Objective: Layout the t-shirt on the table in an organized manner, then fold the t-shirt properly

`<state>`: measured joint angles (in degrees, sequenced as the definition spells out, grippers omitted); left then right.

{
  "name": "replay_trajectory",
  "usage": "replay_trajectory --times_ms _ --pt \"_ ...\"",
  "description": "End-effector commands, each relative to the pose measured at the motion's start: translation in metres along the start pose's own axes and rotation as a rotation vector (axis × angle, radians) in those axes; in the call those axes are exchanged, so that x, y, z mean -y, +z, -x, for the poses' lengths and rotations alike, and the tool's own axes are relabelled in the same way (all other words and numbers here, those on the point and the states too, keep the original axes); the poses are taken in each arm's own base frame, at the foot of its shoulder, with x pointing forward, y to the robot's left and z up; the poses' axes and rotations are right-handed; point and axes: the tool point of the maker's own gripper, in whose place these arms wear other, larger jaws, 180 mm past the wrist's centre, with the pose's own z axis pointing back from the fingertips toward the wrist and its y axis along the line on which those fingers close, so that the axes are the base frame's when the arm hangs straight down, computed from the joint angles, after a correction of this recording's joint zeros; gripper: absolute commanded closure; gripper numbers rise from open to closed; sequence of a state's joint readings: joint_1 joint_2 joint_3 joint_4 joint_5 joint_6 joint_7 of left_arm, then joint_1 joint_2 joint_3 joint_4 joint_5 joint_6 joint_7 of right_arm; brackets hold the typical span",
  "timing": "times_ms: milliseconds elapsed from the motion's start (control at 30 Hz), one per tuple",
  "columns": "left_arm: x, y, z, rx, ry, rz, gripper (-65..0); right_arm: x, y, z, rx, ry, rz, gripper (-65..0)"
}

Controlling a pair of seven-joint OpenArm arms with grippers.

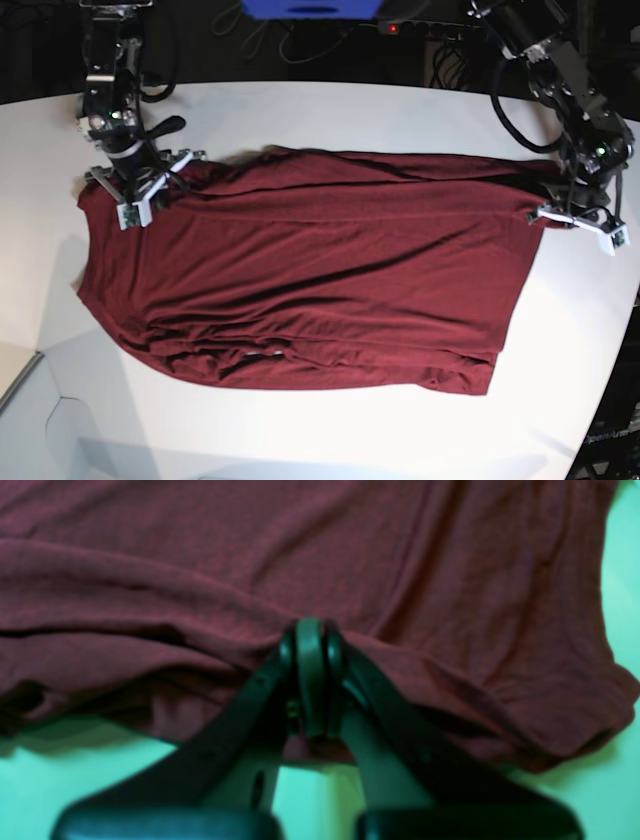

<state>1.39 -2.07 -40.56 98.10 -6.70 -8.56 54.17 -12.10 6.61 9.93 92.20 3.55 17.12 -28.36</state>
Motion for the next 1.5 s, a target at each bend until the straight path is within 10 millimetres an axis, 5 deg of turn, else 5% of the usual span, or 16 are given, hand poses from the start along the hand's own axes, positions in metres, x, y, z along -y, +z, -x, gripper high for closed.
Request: replay_trajectory --times_ms 0,300,567,833,1133,1367,1467 --pt "-0.001 0.003 -0.017 0.052 0.0 -0.002 0.0 0.01 0.003 -0.017 0.055 0.001 0.02 0.0" --pt "0.007 0.003 -0.01 0.04 0.015 0.011 0.0 0.017 0.003 -0.015 0.045 0.019 0.031 0.0" --pt "0.014 -0.006 -0.01 0.026 0.028 0.029 -0.4 0.011 0.003 -0.012 0.039 0.022 0.016 -15.7" --pt "0.014 -0.006 -0.009 0.023 0.026 0.03 -0.4 0.013 0.003 -0.016 0.048 0.023 0.02 -16.3" --pt "0.004 0.0 0.039 -0.078 -0.016 0.012 -0.7 0.012 0.003 -0.017 0.051 0.021 0.018 -16.3" --pt "0.007 0.002 0.046 -0.092 -0.035 0.02 -24.0 0.011 0.003 -0.017 0.052 0.018 0.016 -16.3" --pt "0.004 0.004 0.043 -0.082 -0.033 0.014 -29.0 0.011 0.003 -0.017 0.052 0.018 0.016 -16.3"
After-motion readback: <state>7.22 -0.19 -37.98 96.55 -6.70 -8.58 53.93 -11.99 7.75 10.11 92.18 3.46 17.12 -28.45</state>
